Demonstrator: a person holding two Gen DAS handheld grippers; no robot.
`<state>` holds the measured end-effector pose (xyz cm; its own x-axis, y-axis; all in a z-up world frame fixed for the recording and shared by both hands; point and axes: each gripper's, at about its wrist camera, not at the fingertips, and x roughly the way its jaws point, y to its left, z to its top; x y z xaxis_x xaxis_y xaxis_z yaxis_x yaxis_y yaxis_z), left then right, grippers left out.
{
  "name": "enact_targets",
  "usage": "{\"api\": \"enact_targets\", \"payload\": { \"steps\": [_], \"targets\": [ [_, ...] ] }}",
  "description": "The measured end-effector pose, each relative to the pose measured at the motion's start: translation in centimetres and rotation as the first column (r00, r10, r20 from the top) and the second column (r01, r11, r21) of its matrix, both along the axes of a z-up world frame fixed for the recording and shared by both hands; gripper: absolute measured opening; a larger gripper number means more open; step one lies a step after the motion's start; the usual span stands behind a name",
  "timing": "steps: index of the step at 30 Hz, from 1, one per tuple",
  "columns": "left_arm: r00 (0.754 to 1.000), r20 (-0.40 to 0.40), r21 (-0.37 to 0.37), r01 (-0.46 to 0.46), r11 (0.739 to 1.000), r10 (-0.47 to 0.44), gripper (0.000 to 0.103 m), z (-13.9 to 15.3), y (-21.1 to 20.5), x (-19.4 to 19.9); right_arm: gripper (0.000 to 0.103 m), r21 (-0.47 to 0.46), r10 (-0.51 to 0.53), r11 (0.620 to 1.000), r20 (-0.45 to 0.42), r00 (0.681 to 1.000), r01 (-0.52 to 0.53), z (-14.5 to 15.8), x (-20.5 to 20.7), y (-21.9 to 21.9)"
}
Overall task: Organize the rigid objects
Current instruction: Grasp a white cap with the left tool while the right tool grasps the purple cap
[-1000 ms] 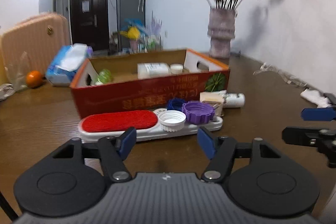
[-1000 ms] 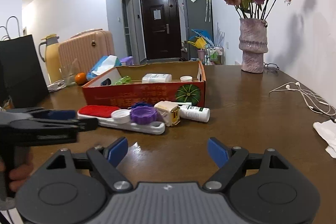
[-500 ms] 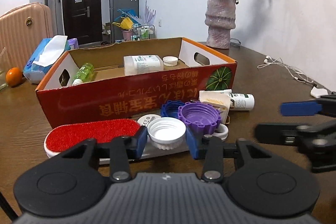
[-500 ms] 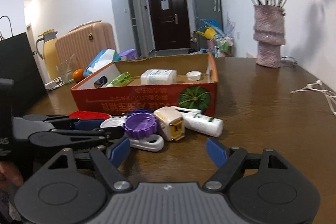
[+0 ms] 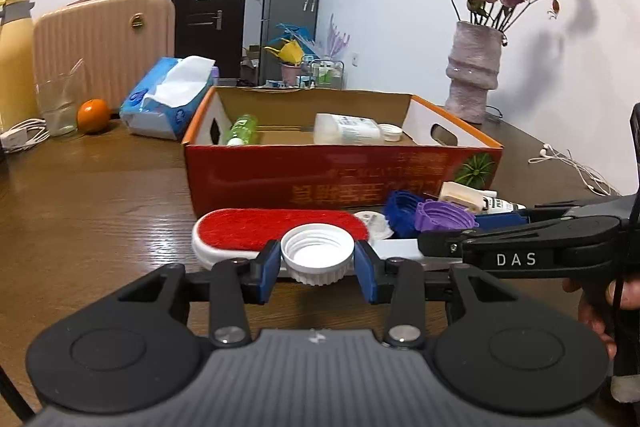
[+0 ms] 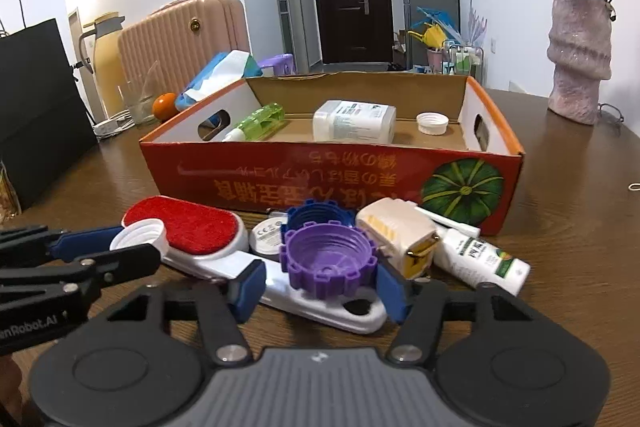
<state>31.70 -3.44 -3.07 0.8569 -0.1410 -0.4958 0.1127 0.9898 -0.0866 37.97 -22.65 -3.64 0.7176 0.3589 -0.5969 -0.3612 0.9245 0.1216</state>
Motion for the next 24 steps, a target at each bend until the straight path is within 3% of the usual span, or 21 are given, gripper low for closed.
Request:
{"api": "enact_targets", "payload": {
  "steps": [9,24],
  "targets": [
    [0.998,0.054,0.005,-0.01,1.0,0.01,0.041,1.8,0.5,-3.0,0.051,-0.002,-0.039,0.999,0.04,0.998,0.04,1.7,-2.4,-0.7],
    [0.981,0.187,-0.008,-0.05,0.999,0.05,0.041,6.4,0.4,-15.8,0.051,0.02,-0.042,0.999,0.196,0.98,0.039,7.6,-16.9,-3.4]
  ]
}}
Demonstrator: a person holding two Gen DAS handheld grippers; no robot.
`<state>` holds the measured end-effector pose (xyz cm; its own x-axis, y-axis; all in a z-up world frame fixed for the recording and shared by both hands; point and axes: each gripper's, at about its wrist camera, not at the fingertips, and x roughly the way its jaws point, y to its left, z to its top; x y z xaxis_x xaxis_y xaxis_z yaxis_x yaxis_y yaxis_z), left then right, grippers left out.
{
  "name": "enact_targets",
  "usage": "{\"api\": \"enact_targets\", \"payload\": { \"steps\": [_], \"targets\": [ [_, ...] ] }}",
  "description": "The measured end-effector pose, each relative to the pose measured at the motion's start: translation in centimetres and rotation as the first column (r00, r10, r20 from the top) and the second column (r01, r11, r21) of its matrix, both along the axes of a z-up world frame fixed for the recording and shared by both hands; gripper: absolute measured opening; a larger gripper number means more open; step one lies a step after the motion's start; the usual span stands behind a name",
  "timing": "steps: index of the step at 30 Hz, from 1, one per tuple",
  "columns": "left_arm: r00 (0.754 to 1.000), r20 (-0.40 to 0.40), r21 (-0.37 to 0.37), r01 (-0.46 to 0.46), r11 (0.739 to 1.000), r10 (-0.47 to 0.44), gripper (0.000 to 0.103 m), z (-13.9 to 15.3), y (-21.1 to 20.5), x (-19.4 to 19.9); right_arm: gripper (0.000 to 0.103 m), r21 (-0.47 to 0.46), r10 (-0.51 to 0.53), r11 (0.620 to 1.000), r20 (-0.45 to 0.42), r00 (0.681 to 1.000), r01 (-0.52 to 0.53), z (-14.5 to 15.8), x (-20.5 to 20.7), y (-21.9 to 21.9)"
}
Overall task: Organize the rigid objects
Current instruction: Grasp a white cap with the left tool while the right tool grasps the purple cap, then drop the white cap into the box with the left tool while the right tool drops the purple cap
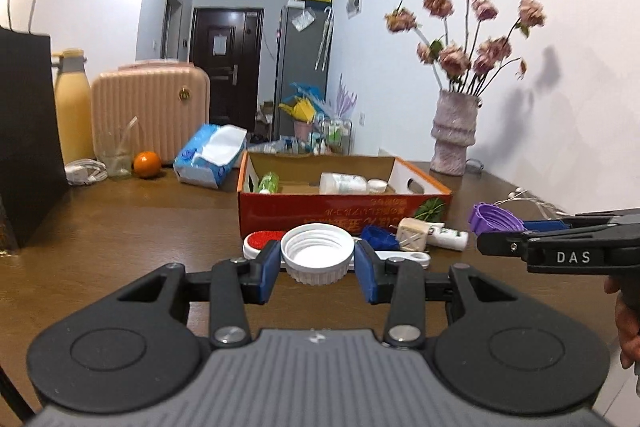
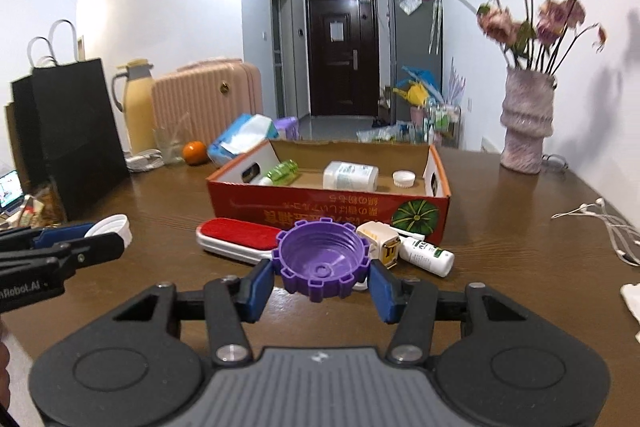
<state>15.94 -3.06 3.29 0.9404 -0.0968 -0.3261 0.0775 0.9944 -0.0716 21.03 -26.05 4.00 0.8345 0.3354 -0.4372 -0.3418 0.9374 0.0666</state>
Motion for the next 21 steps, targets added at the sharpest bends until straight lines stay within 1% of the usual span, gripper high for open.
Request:
{"api": "enact_targets", "payload": {
  "steps": [5,11,16,21],
  "targets": [
    [0.999,0.043,0.007,0.008,1.0,-0.008,0.041,1.0,-0.7,-3.6,0.051,0.016,0.009,1.0,0.042,0.999,-0.009,1.0,-4.0,-0.5],
    [0.998,0.059,0.005,0.006,1.0,-0.006,0.041,1.2,-1.1,-5.9,0.051,0.026,0.018,0.999,0.072,0.997,-0.02,1.1,-6.9,-0.7],
    [0.999,0.049,0.011,0.02,1.0,-0.021,0.041,0.7,-1.5,-6.3,0.051,0.029,0.019,0.999,0.069,0.997,-0.021,0.7,-7.6,-1.0],
    [0.999,0.04,0.014,0.026,1.0,-0.026,0.041,0.8,-1.6,-5.2,0.051,0.038,0.007,0.999,0.064,0.998,-0.01,0.5,-6.6,-1.5]
  ]
}}
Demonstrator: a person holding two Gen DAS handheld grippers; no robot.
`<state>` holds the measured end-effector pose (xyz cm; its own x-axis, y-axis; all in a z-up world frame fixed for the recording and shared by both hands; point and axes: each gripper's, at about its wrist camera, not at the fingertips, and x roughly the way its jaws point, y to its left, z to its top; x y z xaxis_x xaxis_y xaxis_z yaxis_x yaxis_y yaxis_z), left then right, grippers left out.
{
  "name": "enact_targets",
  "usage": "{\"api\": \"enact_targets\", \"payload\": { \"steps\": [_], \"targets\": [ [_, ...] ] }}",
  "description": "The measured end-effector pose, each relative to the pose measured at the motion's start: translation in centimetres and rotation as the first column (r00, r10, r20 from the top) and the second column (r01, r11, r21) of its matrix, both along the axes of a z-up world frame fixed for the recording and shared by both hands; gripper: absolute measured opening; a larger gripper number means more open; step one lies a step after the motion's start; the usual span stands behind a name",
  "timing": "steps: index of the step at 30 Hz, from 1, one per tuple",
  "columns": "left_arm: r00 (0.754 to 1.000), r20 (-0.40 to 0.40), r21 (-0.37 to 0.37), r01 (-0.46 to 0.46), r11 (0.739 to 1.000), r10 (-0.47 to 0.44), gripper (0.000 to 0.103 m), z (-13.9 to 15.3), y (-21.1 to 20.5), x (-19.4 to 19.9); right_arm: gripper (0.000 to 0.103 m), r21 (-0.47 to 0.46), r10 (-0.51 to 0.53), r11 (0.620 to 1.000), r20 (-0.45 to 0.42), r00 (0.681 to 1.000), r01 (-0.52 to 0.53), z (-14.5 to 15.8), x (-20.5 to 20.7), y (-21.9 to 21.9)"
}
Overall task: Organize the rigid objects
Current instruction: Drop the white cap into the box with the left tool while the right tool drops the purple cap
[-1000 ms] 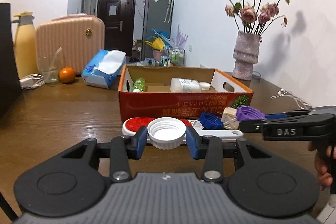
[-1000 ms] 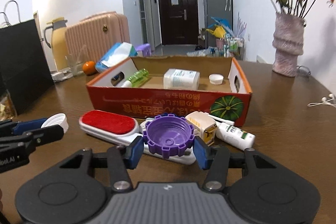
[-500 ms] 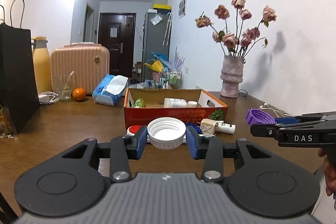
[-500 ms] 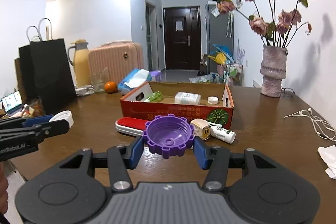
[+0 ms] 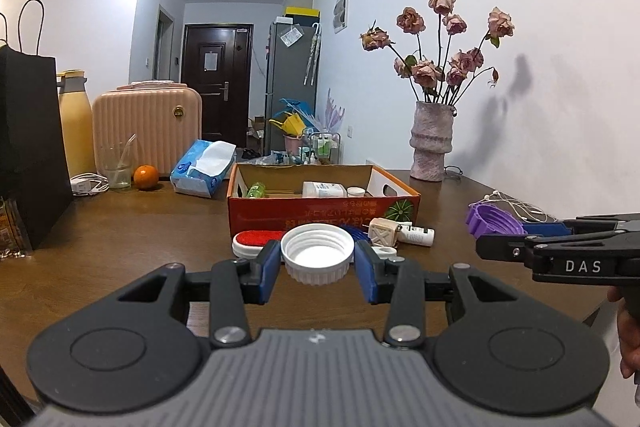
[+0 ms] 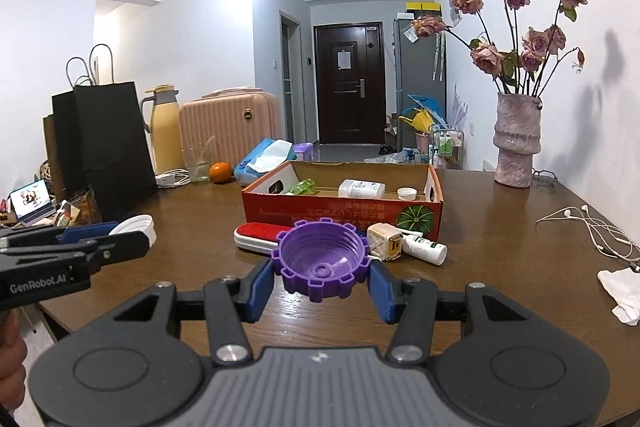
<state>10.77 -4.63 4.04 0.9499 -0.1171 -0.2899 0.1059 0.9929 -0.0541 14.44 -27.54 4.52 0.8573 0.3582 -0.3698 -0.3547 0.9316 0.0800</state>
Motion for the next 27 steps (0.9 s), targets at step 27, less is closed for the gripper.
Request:
{"api": "enact_targets", "payload": {
  "steps": [27],
  "targets": [
    [0.946,-0.308,-0.051,0.095,0.994,-0.107,0.041,0.6,5.2,39.2,0.051,-0.154,0.021,0.986,-0.213,0.977,-0.055,-1.2,36.7,0.5]
  ]
}}
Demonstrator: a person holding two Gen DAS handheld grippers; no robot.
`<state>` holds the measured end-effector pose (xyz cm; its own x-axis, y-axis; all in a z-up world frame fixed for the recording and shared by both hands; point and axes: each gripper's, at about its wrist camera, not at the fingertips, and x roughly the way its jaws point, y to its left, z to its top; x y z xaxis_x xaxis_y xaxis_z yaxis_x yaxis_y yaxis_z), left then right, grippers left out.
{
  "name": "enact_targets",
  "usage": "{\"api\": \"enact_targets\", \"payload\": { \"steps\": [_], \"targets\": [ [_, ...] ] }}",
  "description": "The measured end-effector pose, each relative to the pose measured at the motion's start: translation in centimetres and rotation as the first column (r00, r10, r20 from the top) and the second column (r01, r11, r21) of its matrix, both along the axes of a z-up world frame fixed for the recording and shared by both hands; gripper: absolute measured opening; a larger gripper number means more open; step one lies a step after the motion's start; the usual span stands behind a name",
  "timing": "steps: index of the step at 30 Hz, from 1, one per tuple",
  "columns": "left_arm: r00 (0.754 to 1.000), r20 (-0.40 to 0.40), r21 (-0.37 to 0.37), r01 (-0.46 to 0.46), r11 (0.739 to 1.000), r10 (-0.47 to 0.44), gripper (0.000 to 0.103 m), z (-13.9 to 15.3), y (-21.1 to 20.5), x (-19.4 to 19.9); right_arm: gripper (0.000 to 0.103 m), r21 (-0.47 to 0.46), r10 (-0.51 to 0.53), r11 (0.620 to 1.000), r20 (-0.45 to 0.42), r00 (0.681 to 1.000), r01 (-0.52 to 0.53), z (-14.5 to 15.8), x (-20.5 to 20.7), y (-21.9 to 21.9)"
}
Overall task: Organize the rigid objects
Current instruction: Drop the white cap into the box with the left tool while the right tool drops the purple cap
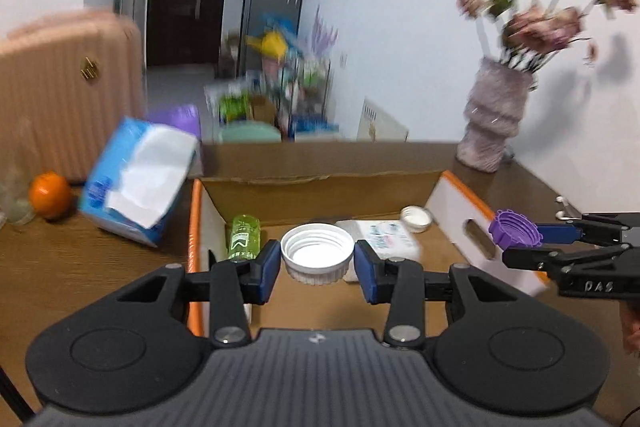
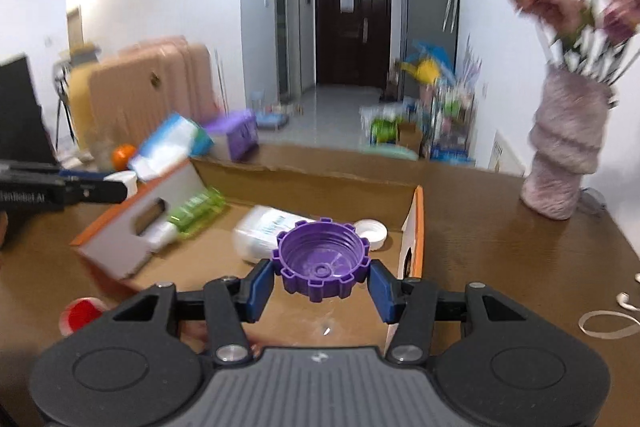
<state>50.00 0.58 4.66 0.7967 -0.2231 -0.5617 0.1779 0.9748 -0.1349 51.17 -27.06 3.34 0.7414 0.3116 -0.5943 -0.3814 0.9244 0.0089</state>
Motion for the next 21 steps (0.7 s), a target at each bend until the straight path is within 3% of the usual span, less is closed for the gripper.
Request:
{"api": "enact_targets", "payload": {
  "steps": [9,13,16,21],
  "targets": [
    [0.99,-0.135,0.033,0.039,0.999,-0.034,0.041,-3.7,0.5,10.9,0.051,-0.163,0.056,0.983,-0.17,0.984,-0.084,-4.0,9.9,3.9],
    [0.982,-0.186,0.018,0.047,0.999,-0.043,0.043,-5.0,0.8,12.2,0.056,-0.187,0.058,0.978,-0.169,0.984,-0.09,-4.8,11.1,5.1],
    [0.992,-0.11,0.029,0.063,0.998,-0.059,0.057,-4.4,0.8,11.0,0.06,-0.165,0.051,0.983,-0.16,0.986,-0.077,-4.5,11.2,5.0],
    [0.992,-0.094,0.04,0.087,0.995,-0.083,0.06,-4.3,-0.3,10.6,0.062,-0.137,0.046,0.988,-0.182,0.982,-0.072,-4.6,11.6,4.2]
  ]
}}
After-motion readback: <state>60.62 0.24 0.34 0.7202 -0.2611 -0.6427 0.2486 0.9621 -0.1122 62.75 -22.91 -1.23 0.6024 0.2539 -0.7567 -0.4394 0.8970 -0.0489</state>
